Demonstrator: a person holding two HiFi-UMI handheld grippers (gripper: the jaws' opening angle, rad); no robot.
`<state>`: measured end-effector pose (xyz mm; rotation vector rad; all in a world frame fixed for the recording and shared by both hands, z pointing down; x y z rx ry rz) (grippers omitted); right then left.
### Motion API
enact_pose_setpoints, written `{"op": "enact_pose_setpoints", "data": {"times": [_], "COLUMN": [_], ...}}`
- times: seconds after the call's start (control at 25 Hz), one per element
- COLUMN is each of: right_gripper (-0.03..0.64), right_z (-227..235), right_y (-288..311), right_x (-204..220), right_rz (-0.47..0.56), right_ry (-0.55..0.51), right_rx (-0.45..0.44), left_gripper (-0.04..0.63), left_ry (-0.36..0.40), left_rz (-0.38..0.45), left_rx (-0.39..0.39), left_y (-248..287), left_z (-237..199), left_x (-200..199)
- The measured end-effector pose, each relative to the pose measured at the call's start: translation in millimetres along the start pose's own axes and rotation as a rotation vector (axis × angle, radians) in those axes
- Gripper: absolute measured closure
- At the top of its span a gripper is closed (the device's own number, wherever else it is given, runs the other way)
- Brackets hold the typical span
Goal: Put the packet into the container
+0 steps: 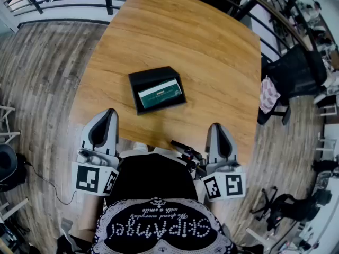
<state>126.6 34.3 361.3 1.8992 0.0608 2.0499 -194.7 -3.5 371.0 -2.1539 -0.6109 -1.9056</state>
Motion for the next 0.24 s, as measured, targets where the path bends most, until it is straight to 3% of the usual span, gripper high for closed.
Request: {"op": "enact_pose_setpoints", "data": {"times": [0.24], "right_gripper": [0.577], "right_z": [-1.8], "right_y": [-0.2], "right_x": [-0.9], "right_rz": [0.000], "right_ry": [-0.002], "right_rx": [-0.003], "left_gripper": [0.565], "left_ry": [-0.002], "left_rz": [-0.004], "left_rx": [0.002], "left_y": [-1.0], "left_z": [-0.1], "left_x": [-0.8]}}
Point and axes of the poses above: the fingertips, and each gripper's own axes: y forward along the fingers, z to its right, x out of its underside, the point moved 9 cm from there along -y, backward along the fingers, and after that the axes turned 3 degrees about -z, right-handed, at the moved point
